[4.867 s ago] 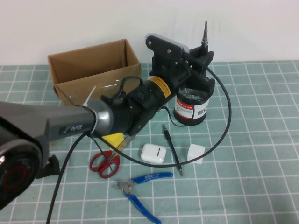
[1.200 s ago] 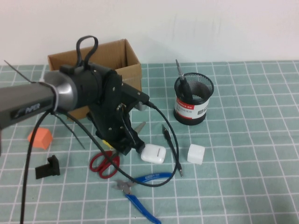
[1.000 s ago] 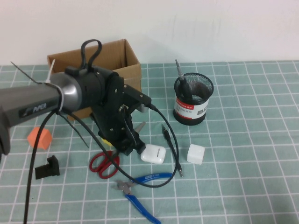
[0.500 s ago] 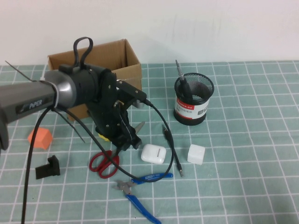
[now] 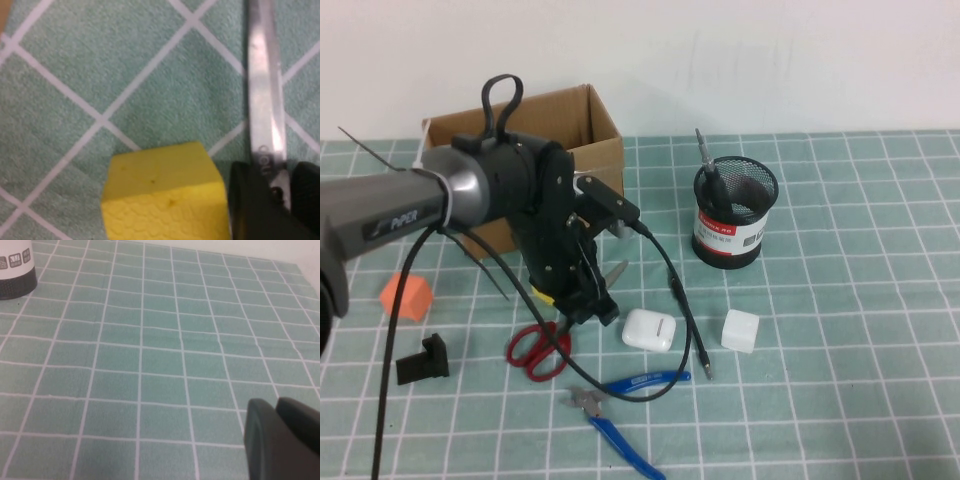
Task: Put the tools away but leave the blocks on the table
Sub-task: Pick up the scissors from the table
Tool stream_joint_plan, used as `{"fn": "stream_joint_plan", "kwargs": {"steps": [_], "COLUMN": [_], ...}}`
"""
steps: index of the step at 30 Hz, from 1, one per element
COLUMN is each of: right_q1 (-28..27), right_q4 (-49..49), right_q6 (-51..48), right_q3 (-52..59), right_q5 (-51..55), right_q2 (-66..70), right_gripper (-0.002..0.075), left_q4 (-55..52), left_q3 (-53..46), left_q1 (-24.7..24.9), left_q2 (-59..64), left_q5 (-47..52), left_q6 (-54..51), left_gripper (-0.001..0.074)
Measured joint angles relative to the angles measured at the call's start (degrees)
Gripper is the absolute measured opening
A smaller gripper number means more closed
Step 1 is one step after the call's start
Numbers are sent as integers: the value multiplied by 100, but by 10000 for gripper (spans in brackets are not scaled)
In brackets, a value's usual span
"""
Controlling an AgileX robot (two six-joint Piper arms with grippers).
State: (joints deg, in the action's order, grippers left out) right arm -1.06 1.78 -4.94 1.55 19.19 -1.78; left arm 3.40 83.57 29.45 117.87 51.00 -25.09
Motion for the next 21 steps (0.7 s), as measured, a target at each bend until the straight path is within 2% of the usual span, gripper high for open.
{"fn": "stream_joint_plan", "kwargs": {"steps": [3, 15, 21], "right_q1": [0, 0, 0], "right_q4": [0, 0, 0], "right_q6": [0, 0, 0], "right_q3": [0, 0, 0], "right_q5": [0, 0, 0], "right_q2": [0, 0, 0], "right_gripper": [-6, -6, -6], "left_q4": [-72, -217, -340], "left_q3": [0, 0, -82], "left_q1": [58, 283, 353], "left_q2": [0, -22, -369], "left_q5": [88, 327, 872], "left_q6": [-27, -189, -189], "left_gripper": [84, 85, 84]}}
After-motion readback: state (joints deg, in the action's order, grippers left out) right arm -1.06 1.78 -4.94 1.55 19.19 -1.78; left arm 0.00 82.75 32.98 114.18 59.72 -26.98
